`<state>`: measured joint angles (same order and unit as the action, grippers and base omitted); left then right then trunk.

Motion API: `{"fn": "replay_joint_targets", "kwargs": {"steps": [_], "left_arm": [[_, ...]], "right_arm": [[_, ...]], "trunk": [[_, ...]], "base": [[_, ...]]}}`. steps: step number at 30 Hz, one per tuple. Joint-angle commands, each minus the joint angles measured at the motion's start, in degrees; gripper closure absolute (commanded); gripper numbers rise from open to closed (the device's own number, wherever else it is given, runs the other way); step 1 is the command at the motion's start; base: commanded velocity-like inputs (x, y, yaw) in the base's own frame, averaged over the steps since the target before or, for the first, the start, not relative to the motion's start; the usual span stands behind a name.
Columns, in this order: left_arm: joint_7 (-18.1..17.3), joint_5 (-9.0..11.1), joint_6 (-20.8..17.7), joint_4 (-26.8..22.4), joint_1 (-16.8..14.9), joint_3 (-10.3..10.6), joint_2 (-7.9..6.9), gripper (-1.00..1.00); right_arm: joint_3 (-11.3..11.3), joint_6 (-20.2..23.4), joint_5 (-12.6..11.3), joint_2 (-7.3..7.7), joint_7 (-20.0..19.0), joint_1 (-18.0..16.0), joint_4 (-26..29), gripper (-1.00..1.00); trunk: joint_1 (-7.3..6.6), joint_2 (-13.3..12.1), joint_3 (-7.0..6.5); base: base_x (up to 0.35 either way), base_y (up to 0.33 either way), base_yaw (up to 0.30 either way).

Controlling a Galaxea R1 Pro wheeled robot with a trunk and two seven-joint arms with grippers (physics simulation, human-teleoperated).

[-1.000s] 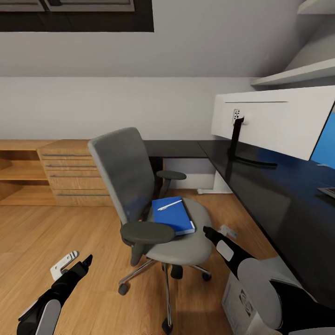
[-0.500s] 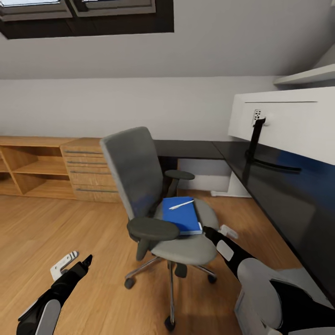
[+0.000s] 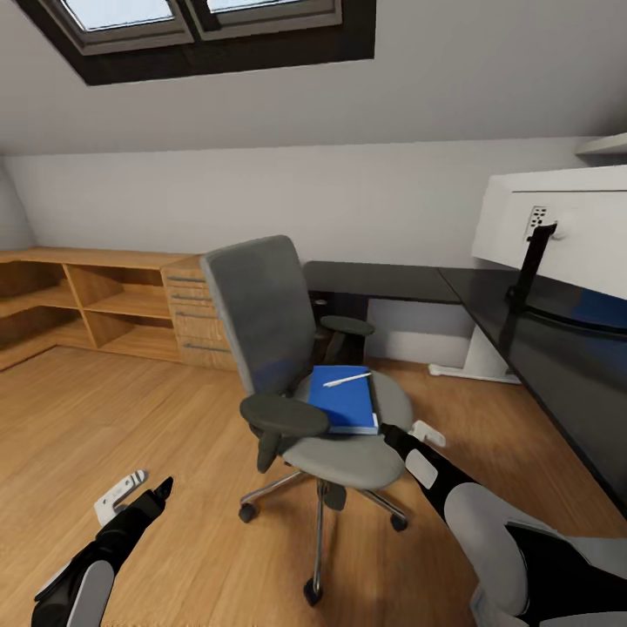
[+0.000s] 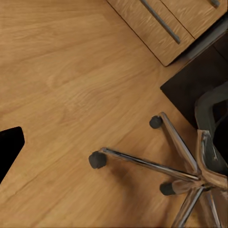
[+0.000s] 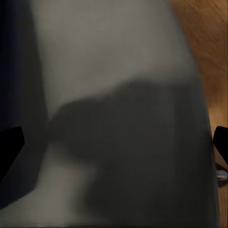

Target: In the bedroom, organize the workspace by keeping the computer under the desk, ensuring the monitor is on the desk, placing the keyboard on the desk next to the monitor, placing the mouse on the desk next to the keyboard, moving the folder from the swivel chair onto the desk next to the mouse, stacking the notebook on top of the folder with the pen on top of the notebook, and positioning the swivel chair next to the desk.

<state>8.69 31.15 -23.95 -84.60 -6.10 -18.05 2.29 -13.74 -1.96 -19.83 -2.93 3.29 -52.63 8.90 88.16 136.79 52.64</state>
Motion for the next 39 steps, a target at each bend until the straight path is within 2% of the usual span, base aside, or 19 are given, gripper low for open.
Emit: {"fn": "replay_joint_targets", "kwargs": {"steps": [1, 7, 19, 39], "left_arm": [[0.3, 0.6, -0.3, -0.1, -0.1, -0.1, 0.06, -1.0], [0.1, 0.6, -0.2, 0.0, -0.1, 0.0, 0.08, -1.0], [0.1, 0.6, -0.3, 0.0, -0.1, 0.0, -0.03, -1.0], [0.1, 0.6, -0.3, 0.0, -0.1, 0.0, -0.1, -1.0]], "right_arm": [[0.4, -0.2, -0.9, -0.06, -0.1, 0.0, -0.1, -1.0], [0.4, -0.2, -0.9, -0.01, -0.1, 0.0, -0.1, -1.0], [0.4, -0.2, -0.9, 0.08, -2.0, 0.0, -0.1, -1.0], [0.4, -0.2, -0.9, 0.03, -2.2, 0.0, 1.2, -1.0]], "trunk": [[-0.01, 0.0, 0.06], [-0.01, 0.0, 0.06], [-0.01, 0.0, 0.06], [-0.01, 0.0, 0.06]], "base": [[0.0, 0.0, 0.247], [0.0, 0.0, 0.064], [0.0, 0.0, -0.187], [0.0, 0.0, -0.005]]}}
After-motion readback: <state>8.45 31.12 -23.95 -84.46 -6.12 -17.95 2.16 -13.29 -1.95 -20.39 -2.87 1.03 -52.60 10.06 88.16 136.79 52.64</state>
